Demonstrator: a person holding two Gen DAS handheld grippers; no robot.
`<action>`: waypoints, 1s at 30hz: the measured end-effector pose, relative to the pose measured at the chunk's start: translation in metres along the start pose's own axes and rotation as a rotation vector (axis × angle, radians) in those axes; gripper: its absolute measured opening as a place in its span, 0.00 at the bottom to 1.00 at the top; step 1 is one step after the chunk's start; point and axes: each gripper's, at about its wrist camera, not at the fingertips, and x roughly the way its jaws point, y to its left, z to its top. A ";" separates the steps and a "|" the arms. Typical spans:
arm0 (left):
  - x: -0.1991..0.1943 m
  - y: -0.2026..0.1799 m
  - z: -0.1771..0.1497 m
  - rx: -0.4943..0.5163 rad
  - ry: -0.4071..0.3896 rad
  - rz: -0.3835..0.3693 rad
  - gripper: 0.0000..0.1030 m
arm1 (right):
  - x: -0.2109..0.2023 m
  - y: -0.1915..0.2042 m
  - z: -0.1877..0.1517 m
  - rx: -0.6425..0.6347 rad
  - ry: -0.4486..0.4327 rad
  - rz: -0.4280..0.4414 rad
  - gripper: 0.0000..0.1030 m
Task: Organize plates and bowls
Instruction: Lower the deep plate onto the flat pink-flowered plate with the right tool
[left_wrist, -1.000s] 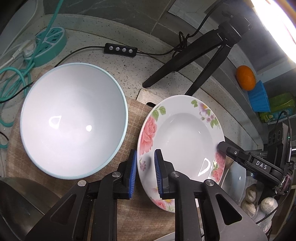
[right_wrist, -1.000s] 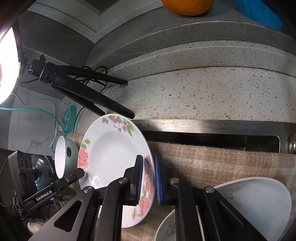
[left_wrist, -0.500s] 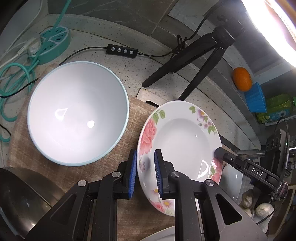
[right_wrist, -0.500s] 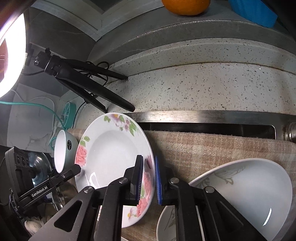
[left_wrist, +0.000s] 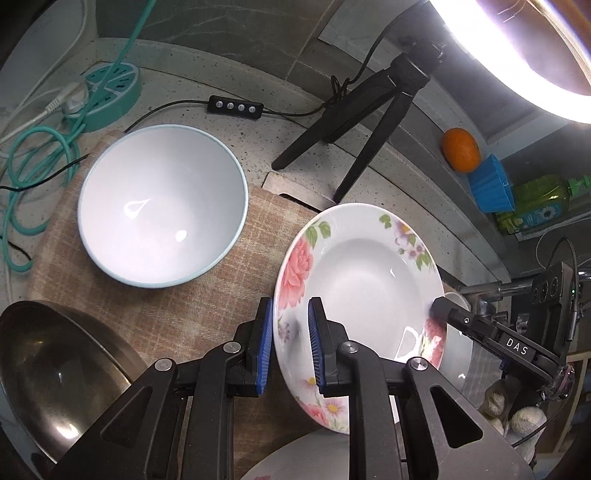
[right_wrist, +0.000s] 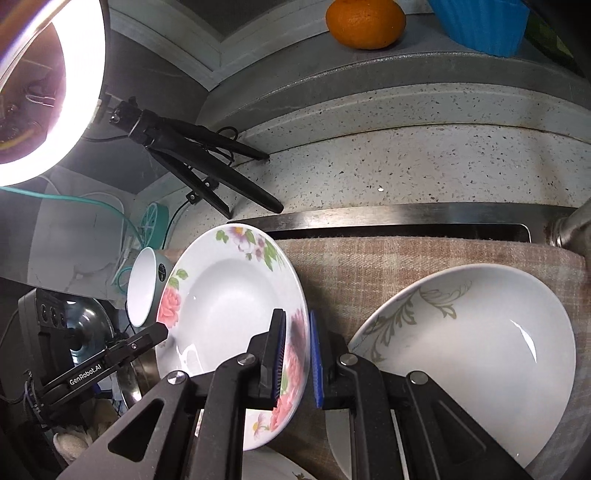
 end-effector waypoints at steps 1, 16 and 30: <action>-0.003 0.000 -0.002 0.002 -0.003 -0.003 0.16 | -0.003 0.001 -0.002 -0.003 -0.003 -0.001 0.12; -0.035 -0.002 -0.036 0.026 -0.021 -0.052 0.16 | -0.043 0.012 -0.043 -0.014 -0.040 0.013 0.12; -0.061 0.003 -0.083 0.049 -0.023 -0.099 0.16 | -0.073 0.019 -0.100 -0.022 -0.060 0.011 0.12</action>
